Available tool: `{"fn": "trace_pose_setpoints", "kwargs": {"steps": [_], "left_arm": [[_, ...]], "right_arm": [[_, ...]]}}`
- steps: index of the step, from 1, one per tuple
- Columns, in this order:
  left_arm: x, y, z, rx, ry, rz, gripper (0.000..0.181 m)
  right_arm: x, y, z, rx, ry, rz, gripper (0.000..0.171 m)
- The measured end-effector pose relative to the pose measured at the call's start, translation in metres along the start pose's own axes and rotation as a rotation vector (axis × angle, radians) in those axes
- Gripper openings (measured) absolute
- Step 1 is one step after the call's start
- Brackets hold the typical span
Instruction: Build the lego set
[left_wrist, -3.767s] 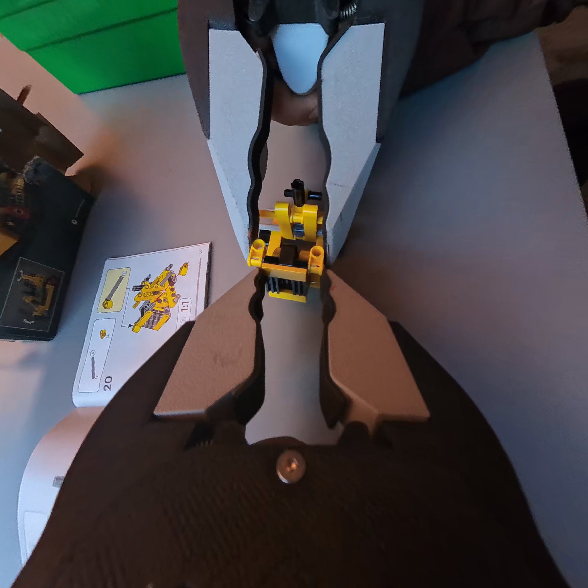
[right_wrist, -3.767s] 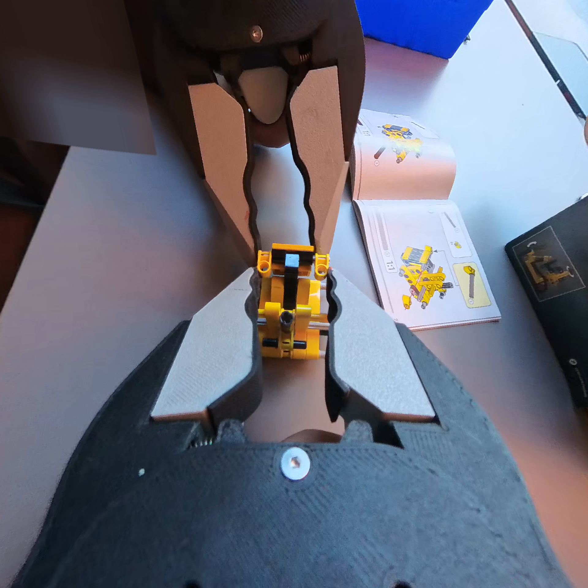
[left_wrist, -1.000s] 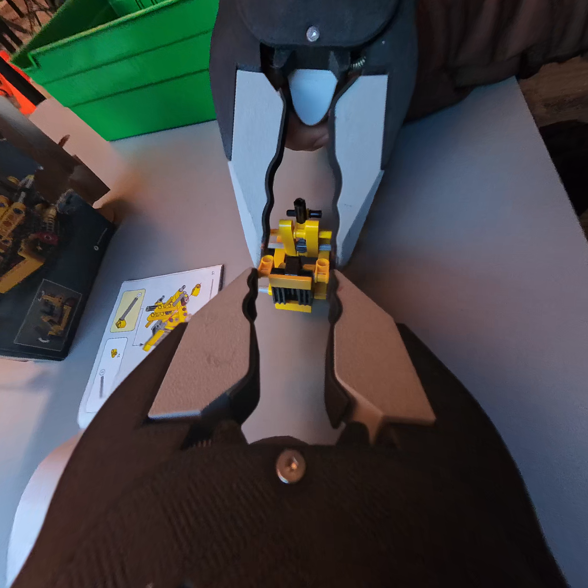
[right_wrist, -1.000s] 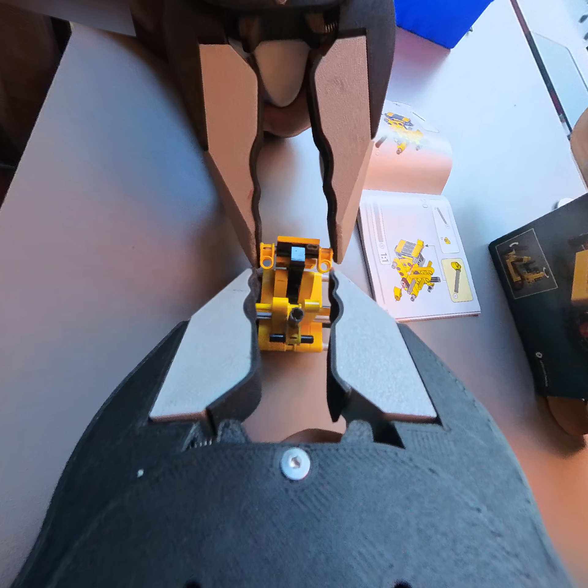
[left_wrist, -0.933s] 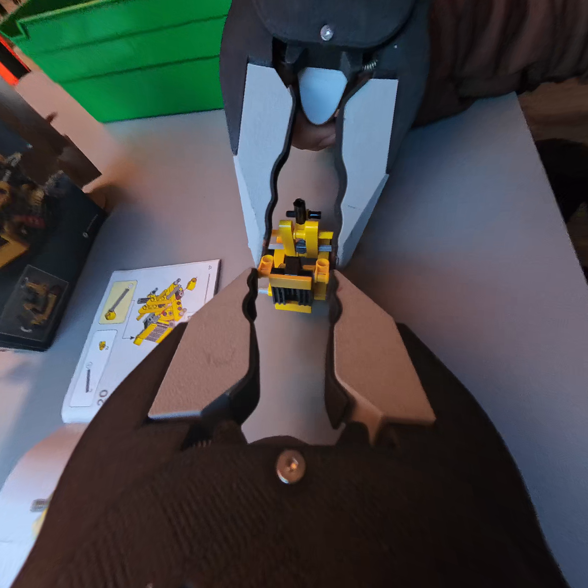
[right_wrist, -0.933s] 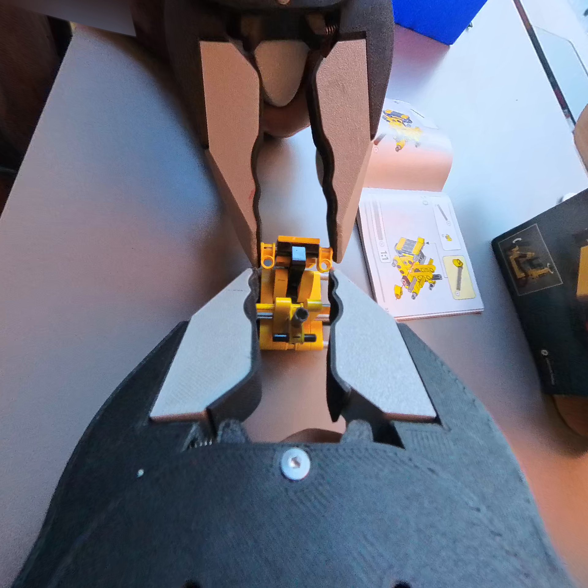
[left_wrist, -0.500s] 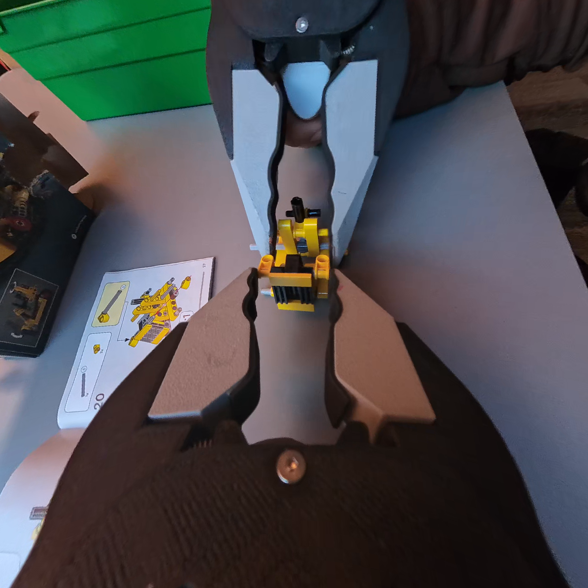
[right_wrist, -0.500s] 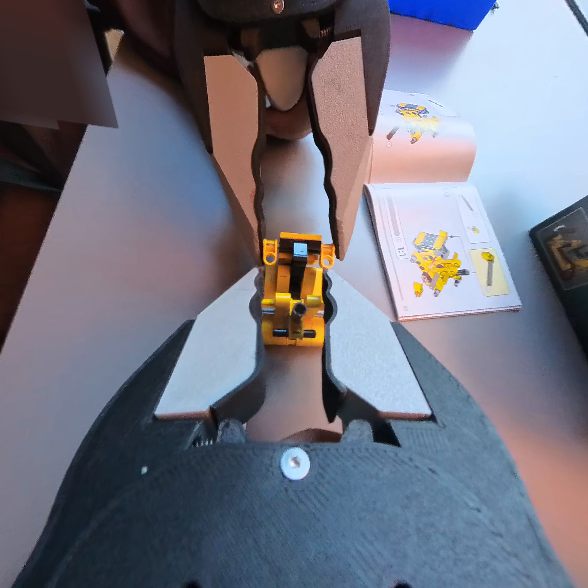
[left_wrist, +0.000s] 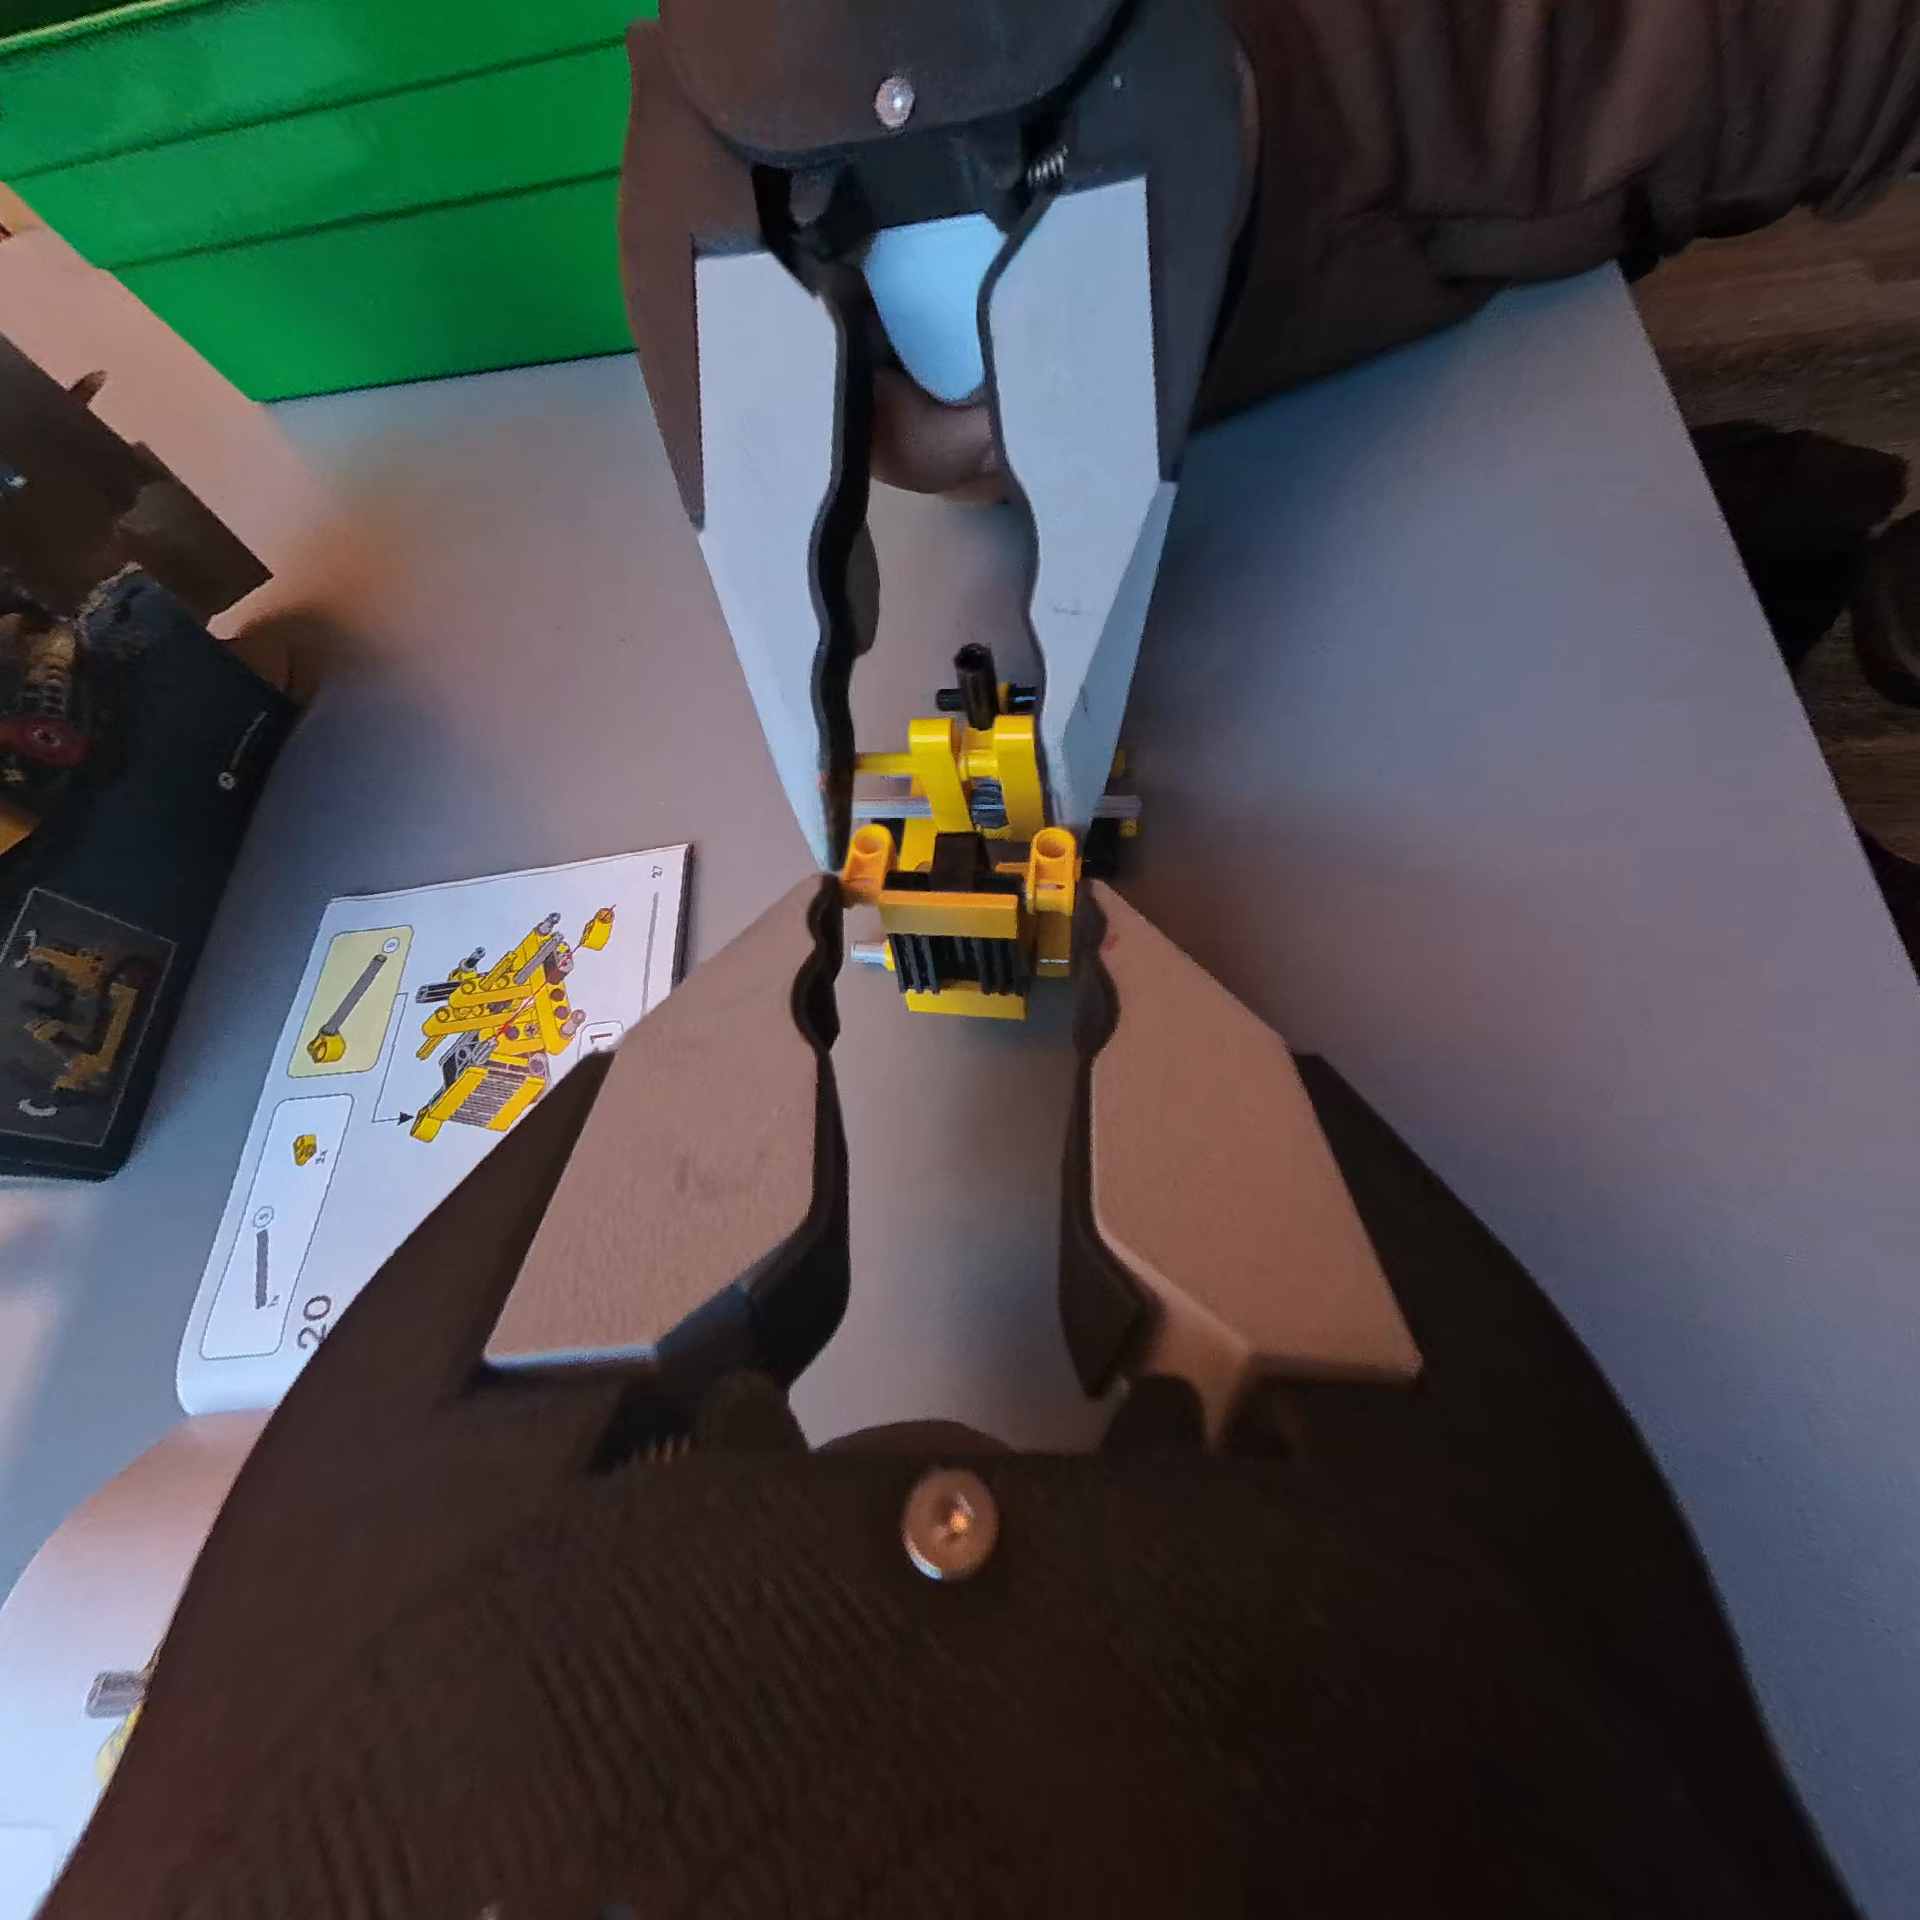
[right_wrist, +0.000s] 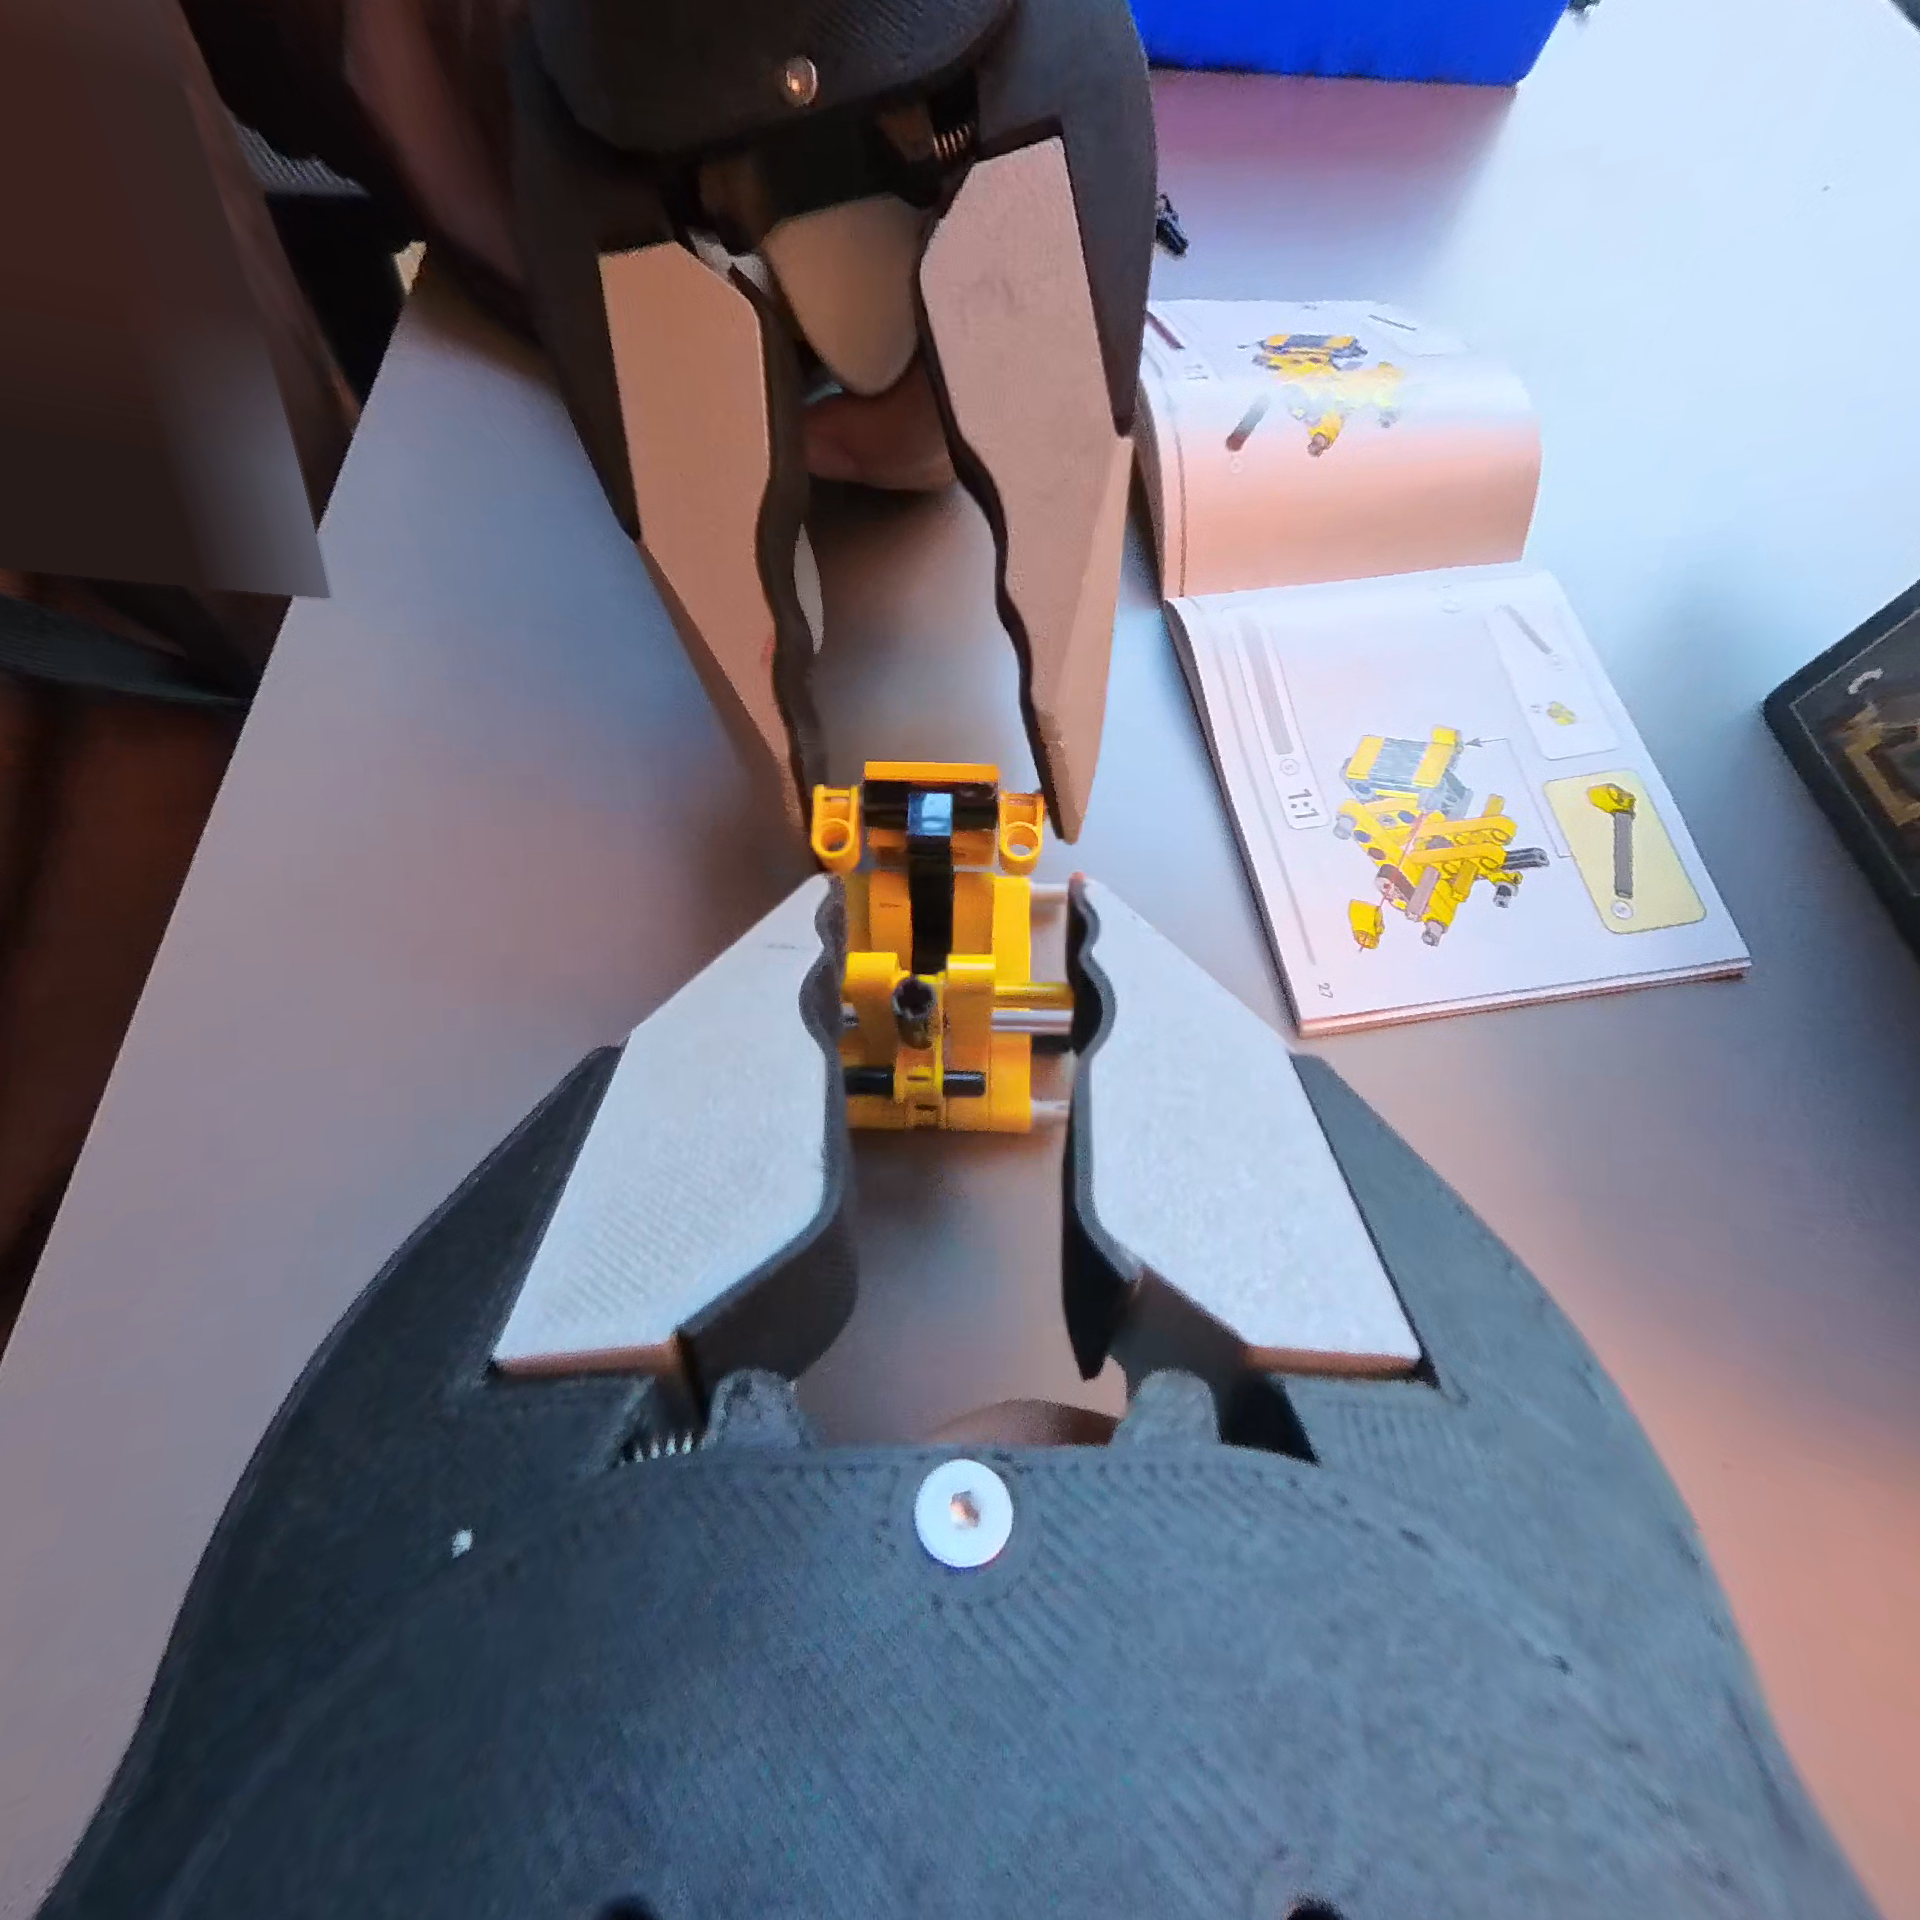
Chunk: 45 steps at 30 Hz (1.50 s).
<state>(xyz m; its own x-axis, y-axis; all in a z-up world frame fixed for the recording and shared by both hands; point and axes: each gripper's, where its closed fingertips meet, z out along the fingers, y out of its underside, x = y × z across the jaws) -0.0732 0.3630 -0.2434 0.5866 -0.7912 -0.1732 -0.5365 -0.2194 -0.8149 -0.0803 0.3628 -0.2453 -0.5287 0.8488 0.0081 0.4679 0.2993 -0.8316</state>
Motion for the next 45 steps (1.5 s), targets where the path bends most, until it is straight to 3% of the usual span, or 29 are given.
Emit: {"fn": "trace_pose_setpoints", "kwargs": {"steps": [6, 10, 17, 22, 36, 45], "left_arm": [[-0.001, 0.000, 0.001, -0.005, -0.008, -0.005, 0.042], [-0.002, 0.002, 0.001, -0.014, -0.011, -0.011, 0.041], [0.000, 0.002, 0.001, -0.016, -0.010, -0.001, 0.041], [-0.002, 0.002, 0.001, -0.020, -0.014, -0.033, 0.041], [-0.001, 0.002, 0.001, -0.019, -0.008, -0.046, 0.041], [-0.002, 0.003, 0.001, -0.023, -0.014, -0.056, 0.041]], "right_arm": [[-0.002, -0.001, 0.001, -0.008, 0.017, -0.046, 0.032], [-0.002, -0.015, -0.008, 0.092, -0.017, 0.005, 0.021], [-0.001, -0.007, -0.003, 0.036, 0.009, -0.021, 0.040], [-0.003, -0.024, -0.007, 0.112, 0.025, -0.035, 0.039], [0.000, -0.007, 0.003, 0.001, 0.073, -0.085, 0.033], [-0.003, -0.021, -0.001, 0.093, 0.030, -0.025, 0.039]]}}
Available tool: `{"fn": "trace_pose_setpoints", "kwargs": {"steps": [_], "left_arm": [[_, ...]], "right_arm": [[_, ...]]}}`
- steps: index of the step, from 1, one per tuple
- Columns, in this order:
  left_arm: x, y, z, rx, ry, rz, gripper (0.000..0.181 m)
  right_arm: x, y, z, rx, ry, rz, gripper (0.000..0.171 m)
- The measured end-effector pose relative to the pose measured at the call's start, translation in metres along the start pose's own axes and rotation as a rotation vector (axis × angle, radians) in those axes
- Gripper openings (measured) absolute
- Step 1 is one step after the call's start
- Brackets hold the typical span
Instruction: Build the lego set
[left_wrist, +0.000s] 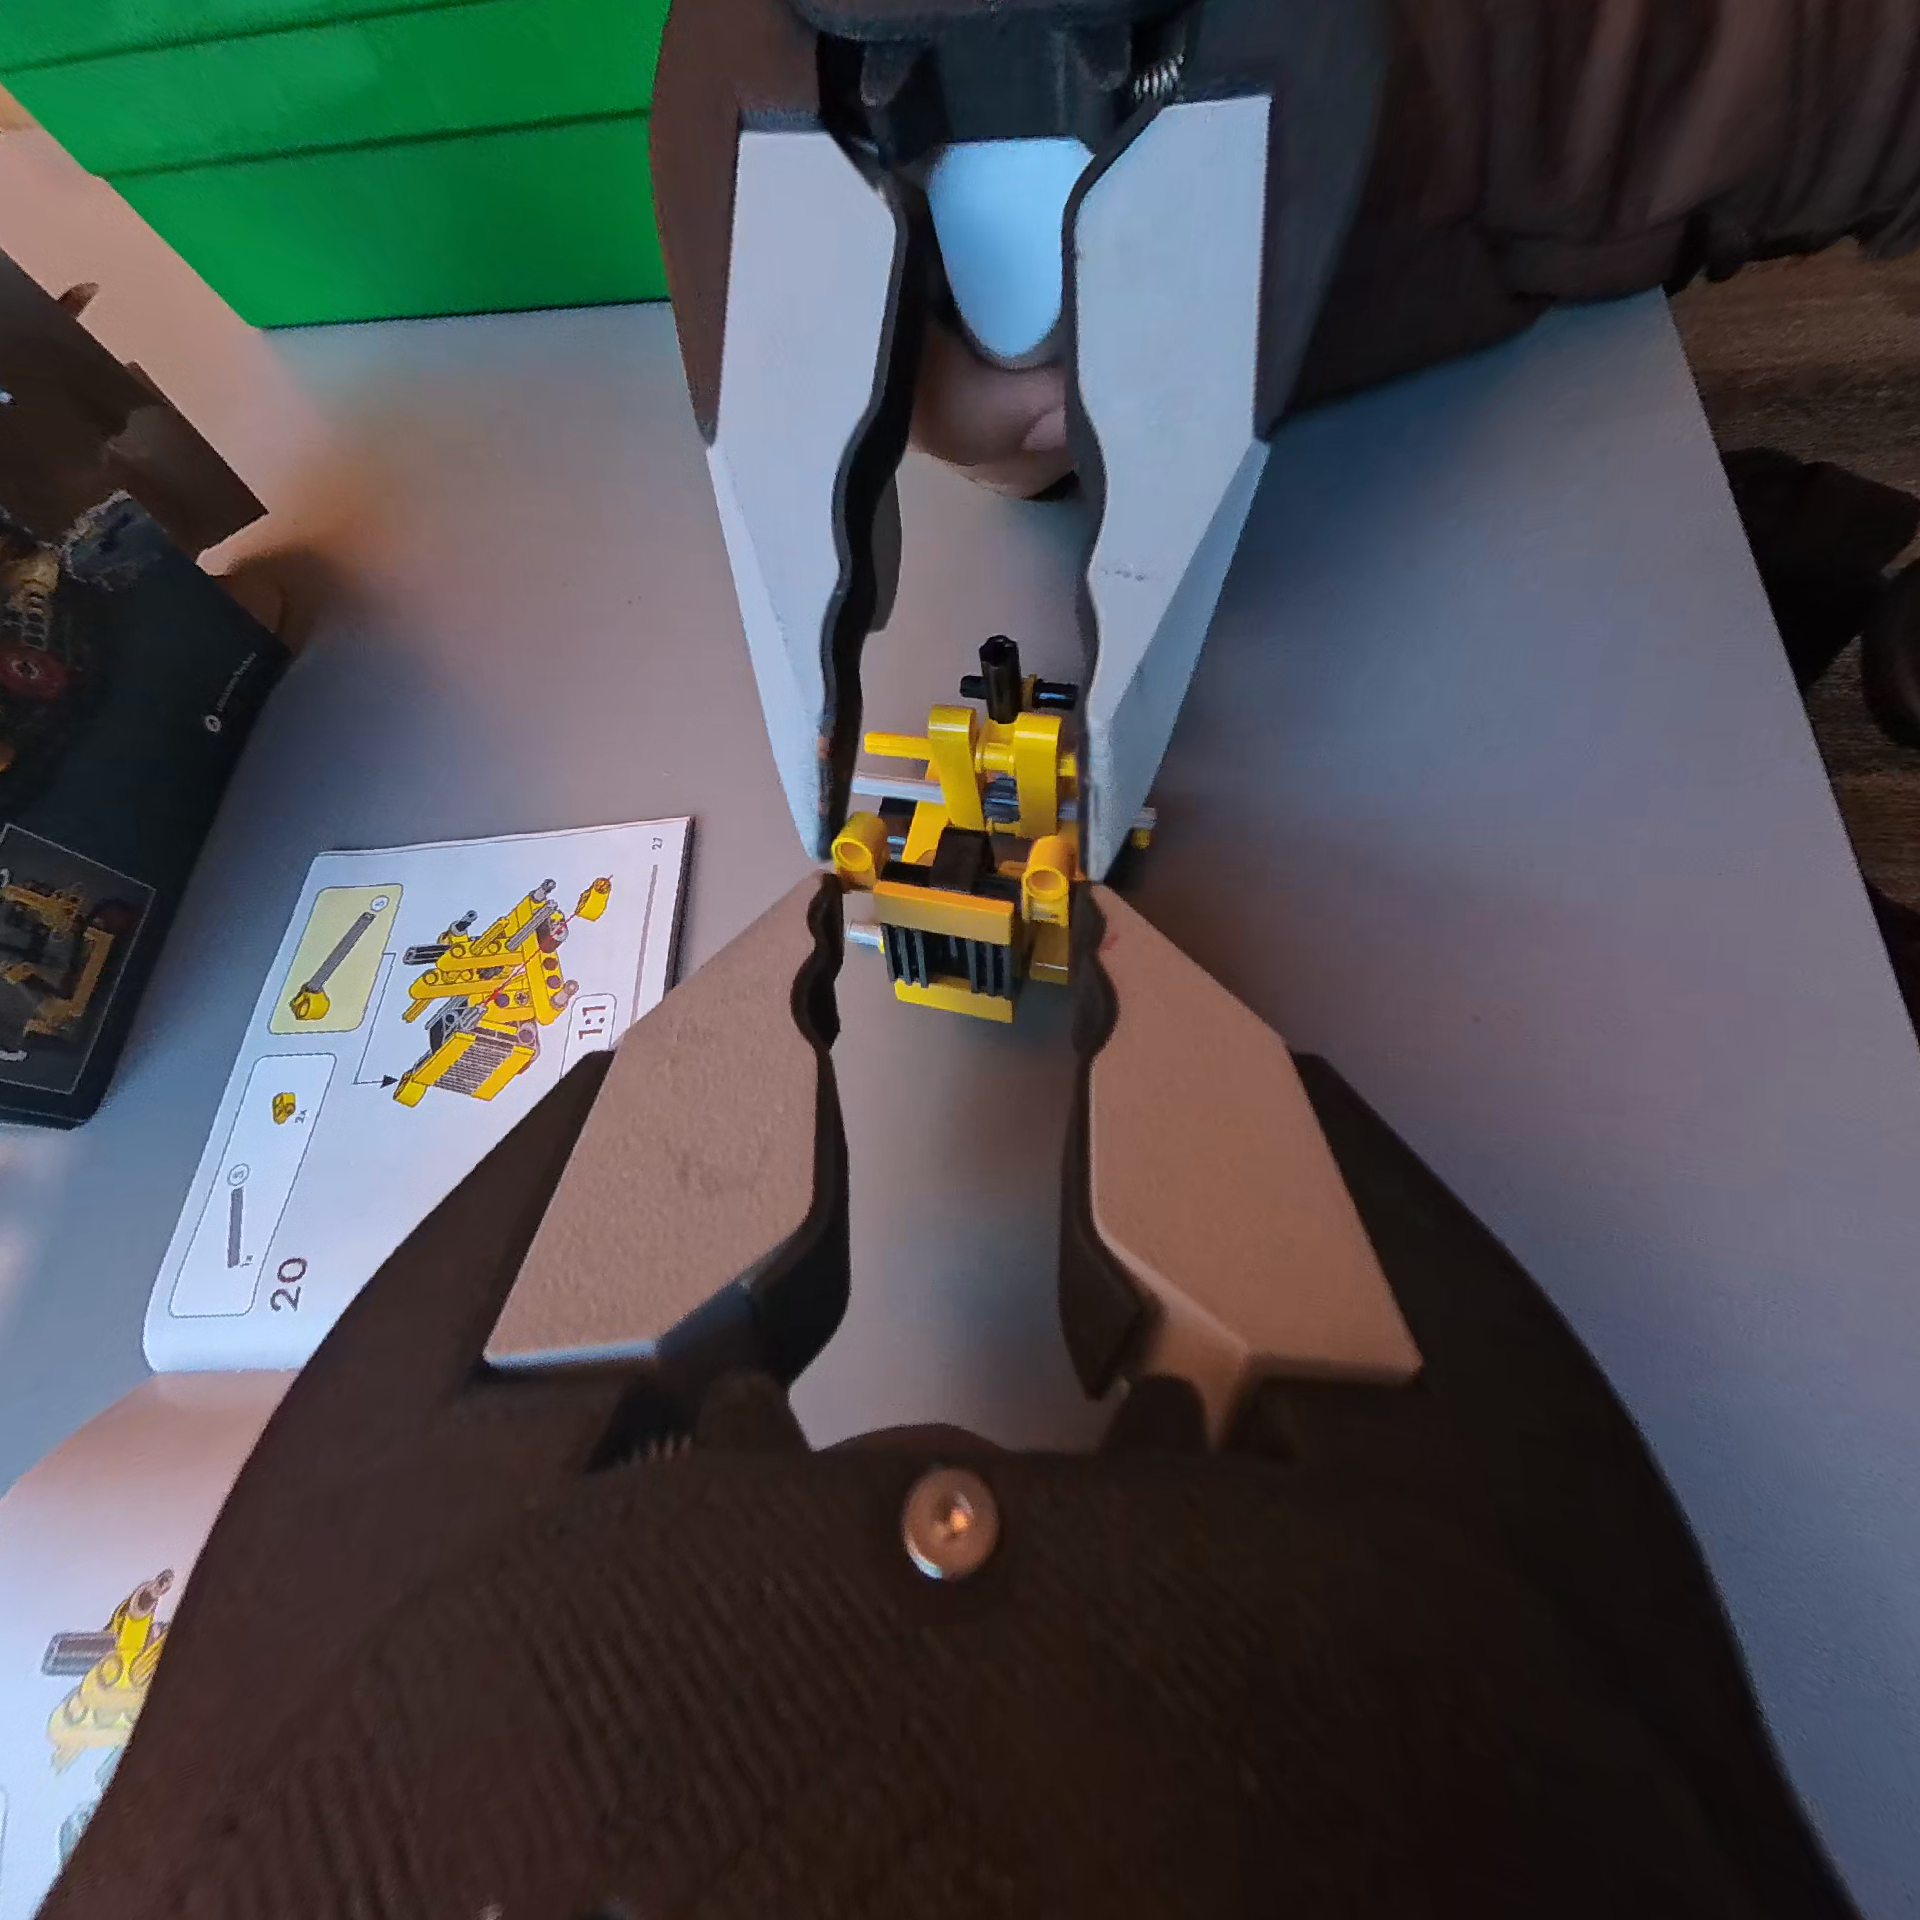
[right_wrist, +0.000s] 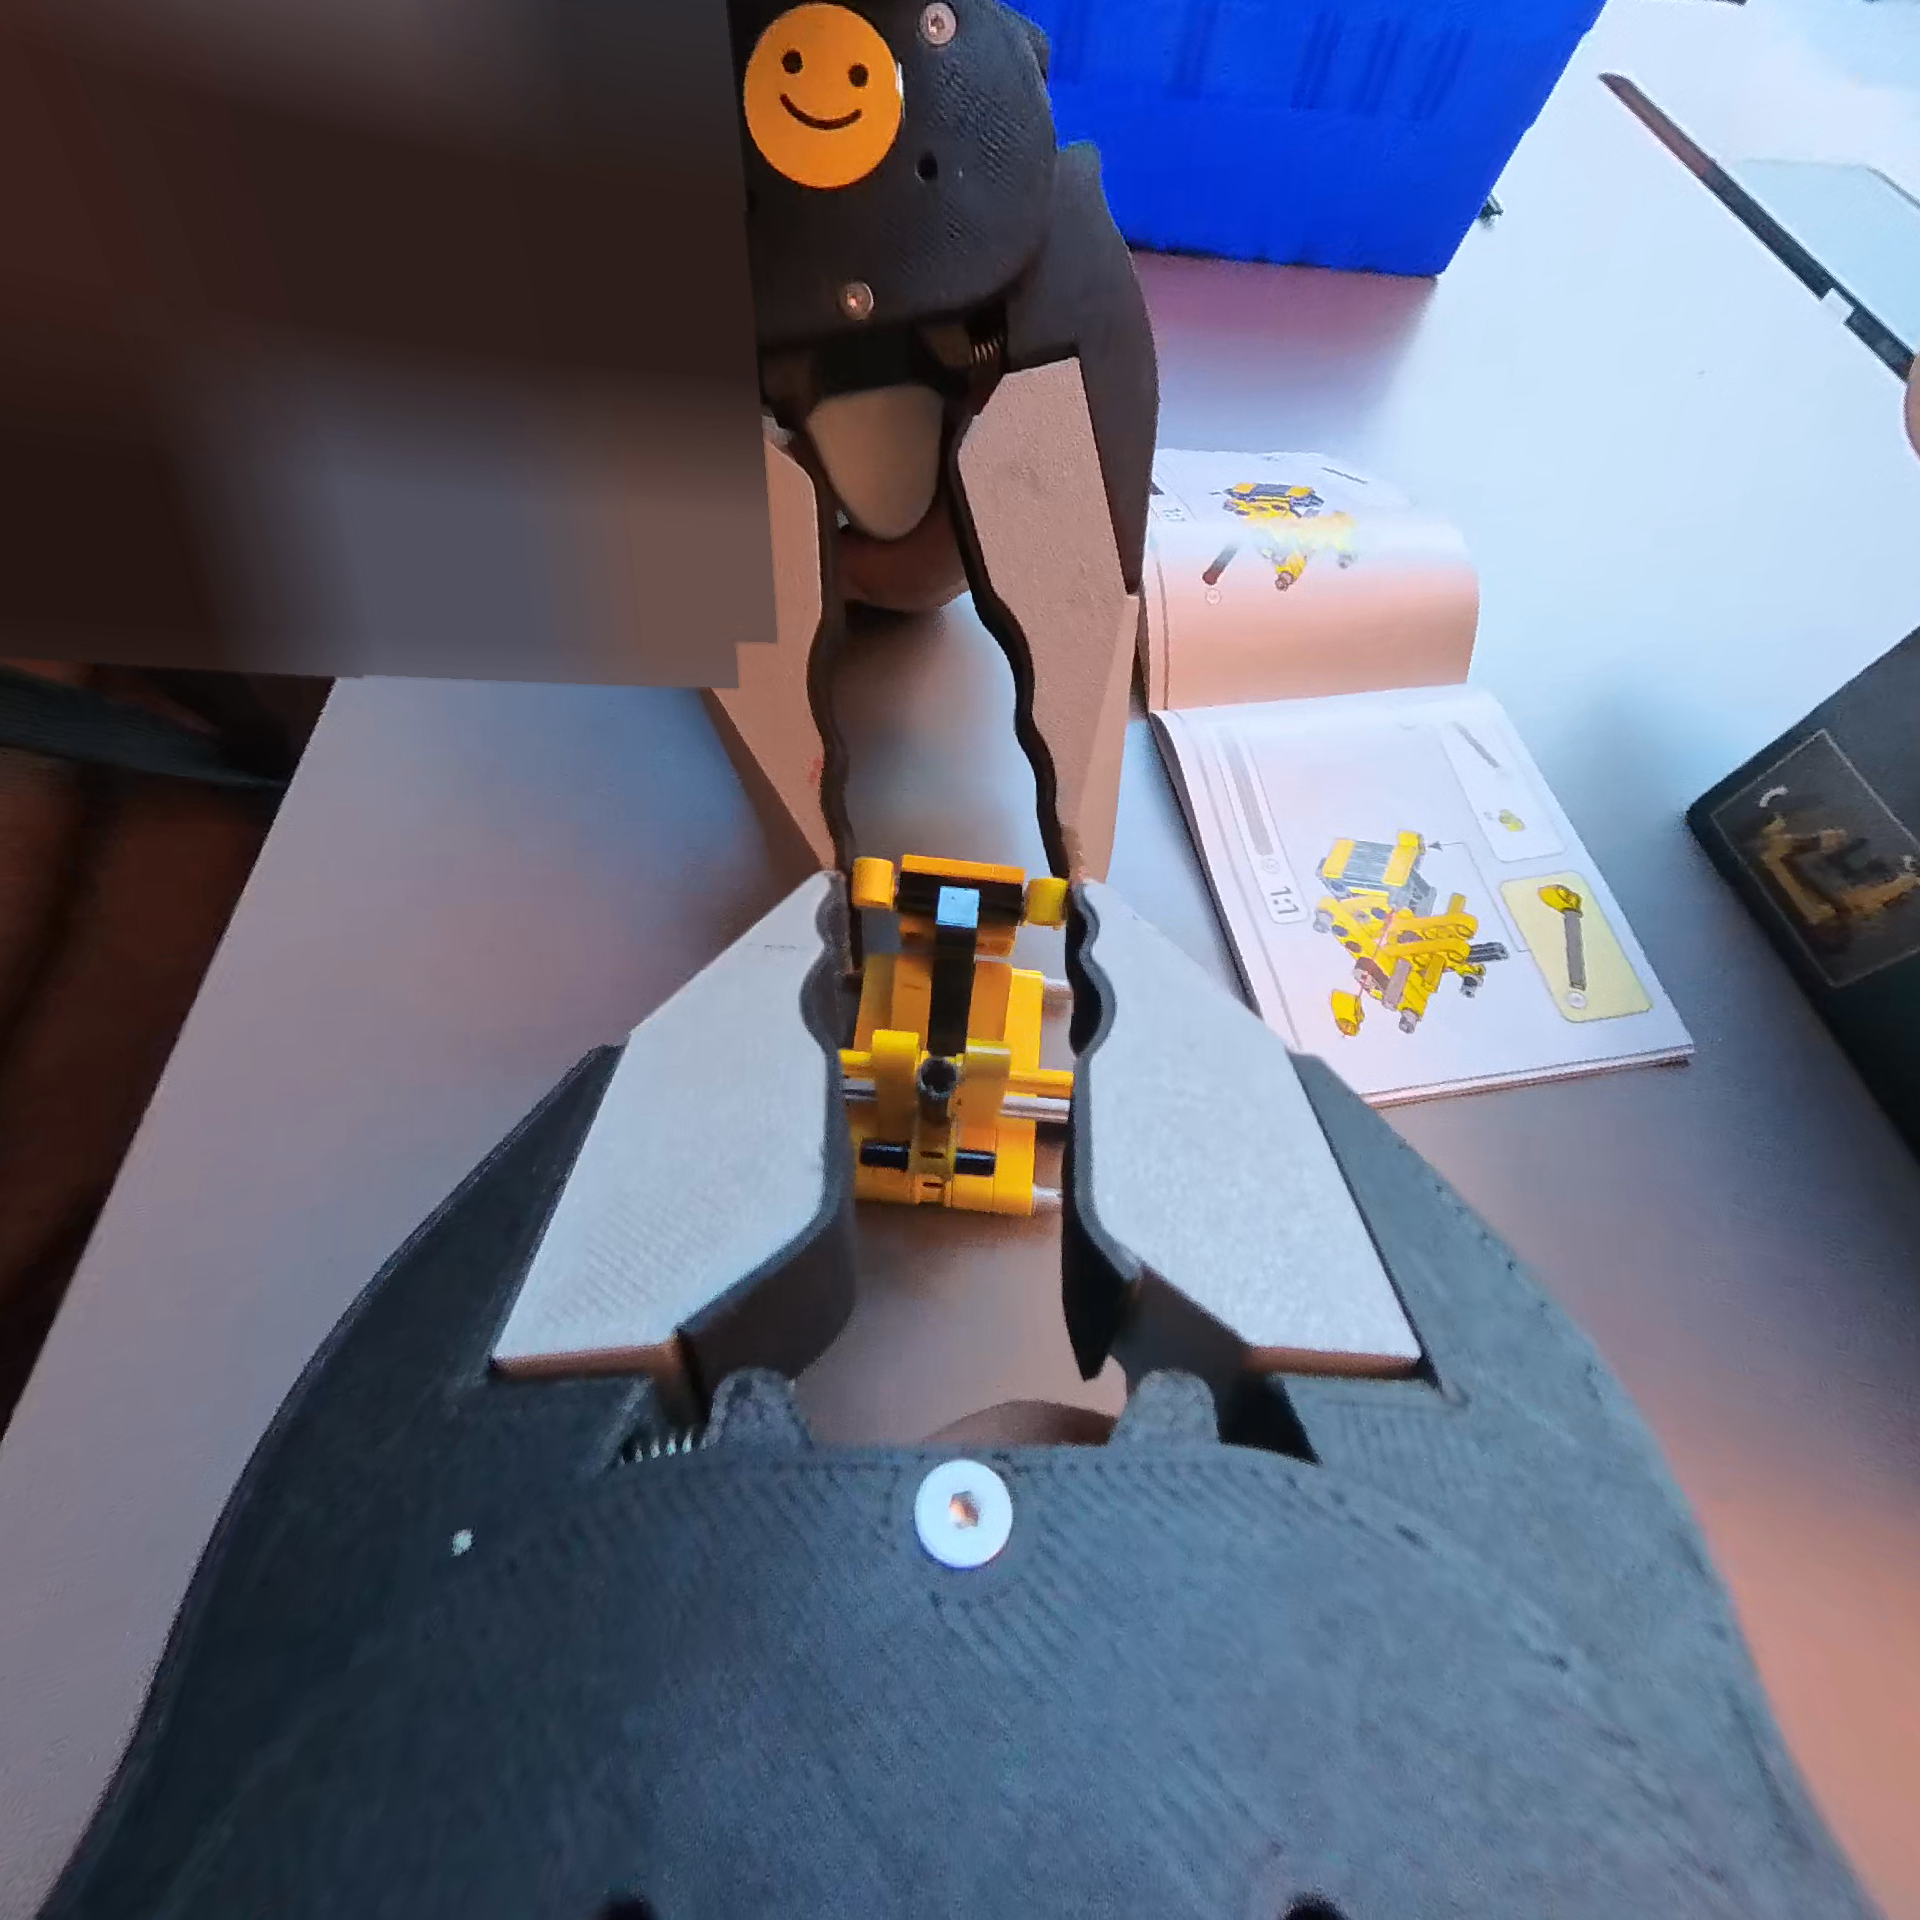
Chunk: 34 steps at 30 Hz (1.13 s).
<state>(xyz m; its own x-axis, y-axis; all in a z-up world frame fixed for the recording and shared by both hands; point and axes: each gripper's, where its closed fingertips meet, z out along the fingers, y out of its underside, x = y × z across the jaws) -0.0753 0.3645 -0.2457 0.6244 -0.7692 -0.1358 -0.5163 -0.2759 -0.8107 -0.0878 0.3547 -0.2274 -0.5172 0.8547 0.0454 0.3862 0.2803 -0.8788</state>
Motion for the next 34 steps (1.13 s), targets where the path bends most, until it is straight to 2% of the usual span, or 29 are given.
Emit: {"fn": "trace_pose_setpoints", "kwargs": {"steps": [9, 15, 29, 34], "left_arm": [[0.000, 0.000, 0.000, 0.001, 0.001, 0.003, 0.041], [0.000, 0.001, -0.001, -0.009, -0.025, 0.036, 0.040], [-0.002, 0.002, -0.001, -0.008, 0.006, -0.015, 0.039], [0.008, 0.005, -0.001, -0.019, 0.055, 0.024, 0.044]], "right_arm": [[0.000, 0.000, 0.001, 0.023, -0.030, 0.045, 0.038], [0.000, 0.001, 0.002, 0.000, 0.011, -0.022, 0.035], [0.002, 0.000, 0.003, 0.015, -0.007, 0.003, 0.034], [-0.009, 0.003, -0.002, 0.022, -0.091, -0.045, 0.036]]}}
